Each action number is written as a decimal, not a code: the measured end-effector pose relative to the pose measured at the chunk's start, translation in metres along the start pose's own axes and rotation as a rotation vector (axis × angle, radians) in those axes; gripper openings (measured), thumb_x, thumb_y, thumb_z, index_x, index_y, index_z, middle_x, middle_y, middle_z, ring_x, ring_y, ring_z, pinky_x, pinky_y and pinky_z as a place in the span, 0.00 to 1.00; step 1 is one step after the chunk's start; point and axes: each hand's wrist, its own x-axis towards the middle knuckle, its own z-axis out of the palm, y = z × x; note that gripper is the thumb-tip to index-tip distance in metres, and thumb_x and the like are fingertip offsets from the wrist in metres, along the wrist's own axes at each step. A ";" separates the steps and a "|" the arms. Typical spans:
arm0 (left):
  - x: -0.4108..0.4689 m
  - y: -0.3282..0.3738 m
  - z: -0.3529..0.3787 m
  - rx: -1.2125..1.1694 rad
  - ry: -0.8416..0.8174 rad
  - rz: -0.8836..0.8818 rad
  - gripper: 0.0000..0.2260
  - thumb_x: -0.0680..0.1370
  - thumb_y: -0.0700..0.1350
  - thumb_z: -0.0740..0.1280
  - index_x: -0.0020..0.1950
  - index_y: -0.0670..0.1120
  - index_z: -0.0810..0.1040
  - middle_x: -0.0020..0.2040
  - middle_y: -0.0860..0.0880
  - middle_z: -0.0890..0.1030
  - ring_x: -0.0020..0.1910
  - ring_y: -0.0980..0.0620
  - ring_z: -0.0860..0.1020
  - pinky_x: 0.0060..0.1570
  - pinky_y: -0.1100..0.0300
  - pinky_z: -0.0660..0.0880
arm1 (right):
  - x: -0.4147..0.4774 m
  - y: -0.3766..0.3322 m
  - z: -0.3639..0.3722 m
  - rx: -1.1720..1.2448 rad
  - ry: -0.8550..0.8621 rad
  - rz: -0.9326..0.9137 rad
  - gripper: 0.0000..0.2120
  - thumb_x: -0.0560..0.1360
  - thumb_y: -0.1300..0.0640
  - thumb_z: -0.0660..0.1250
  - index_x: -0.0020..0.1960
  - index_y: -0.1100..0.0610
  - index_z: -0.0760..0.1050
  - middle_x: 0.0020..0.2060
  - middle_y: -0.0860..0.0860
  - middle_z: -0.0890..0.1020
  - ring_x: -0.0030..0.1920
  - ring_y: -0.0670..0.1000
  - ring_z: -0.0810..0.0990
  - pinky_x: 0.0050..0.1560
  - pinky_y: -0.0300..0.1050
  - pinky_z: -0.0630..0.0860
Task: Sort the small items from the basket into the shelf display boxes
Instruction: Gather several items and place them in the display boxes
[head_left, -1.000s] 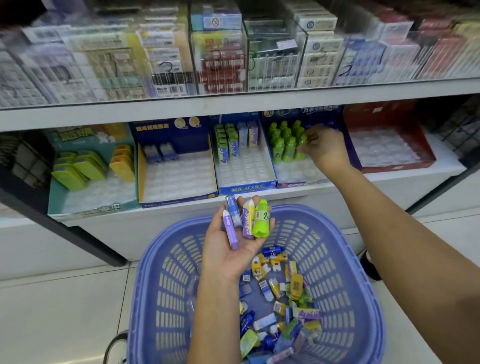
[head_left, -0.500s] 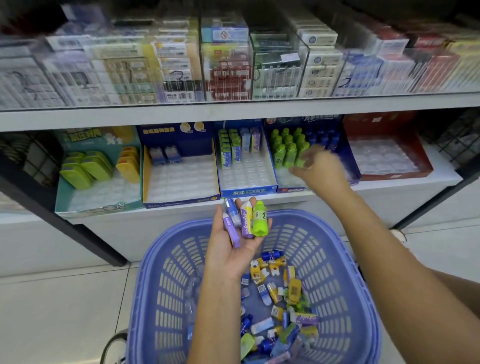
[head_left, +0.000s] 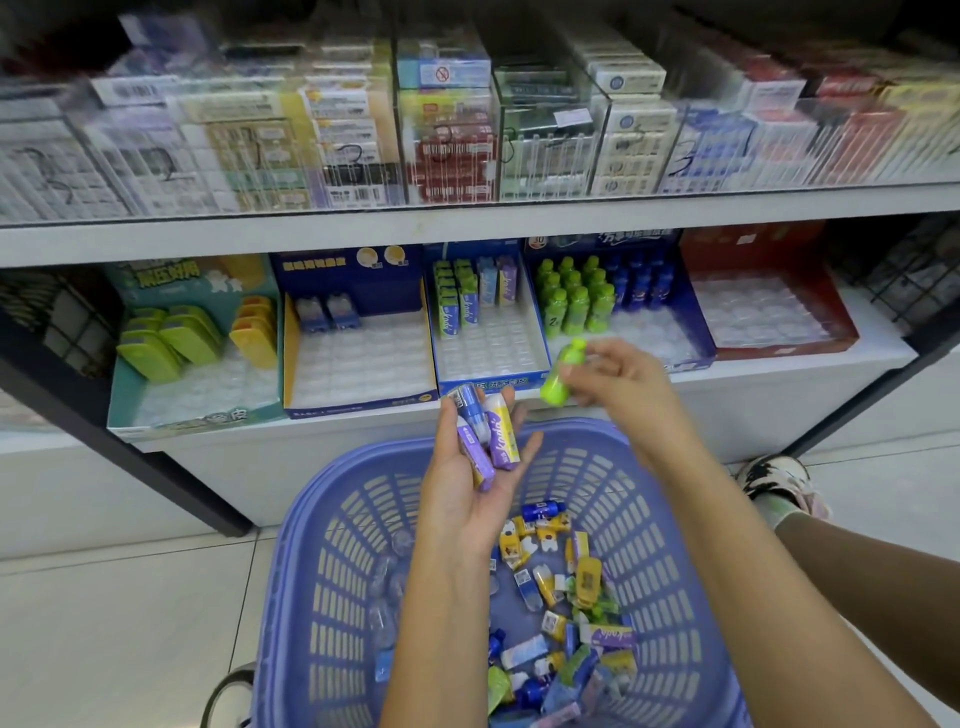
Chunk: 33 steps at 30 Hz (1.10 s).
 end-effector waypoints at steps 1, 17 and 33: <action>-0.001 0.000 0.000 -0.008 0.008 -0.008 0.19 0.79 0.55 0.60 0.63 0.44 0.74 0.55 0.42 0.83 0.53 0.45 0.82 0.49 0.46 0.79 | 0.009 -0.004 -0.005 -0.067 0.101 -0.094 0.15 0.70 0.60 0.73 0.54 0.58 0.73 0.39 0.49 0.78 0.32 0.40 0.78 0.34 0.30 0.74; 0.002 0.002 -0.010 0.266 0.114 -0.016 0.21 0.78 0.56 0.62 0.57 0.39 0.78 0.51 0.42 0.84 0.47 0.50 0.84 0.39 0.59 0.80 | 0.091 0.021 0.009 -0.693 0.163 -0.316 0.14 0.68 0.61 0.73 0.49 0.60 0.71 0.35 0.52 0.75 0.38 0.54 0.76 0.40 0.46 0.74; -0.004 0.007 -0.004 0.172 0.071 0.033 0.15 0.79 0.52 0.63 0.48 0.40 0.79 0.43 0.42 0.84 0.43 0.47 0.84 0.43 0.54 0.81 | -0.017 -0.007 0.020 -0.253 -0.444 -0.009 0.23 0.61 0.46 0.77 0.54 0.48 0.78 0.49 0.46 0.82 0.51 0.45 0.81 0.54 0.40 0.76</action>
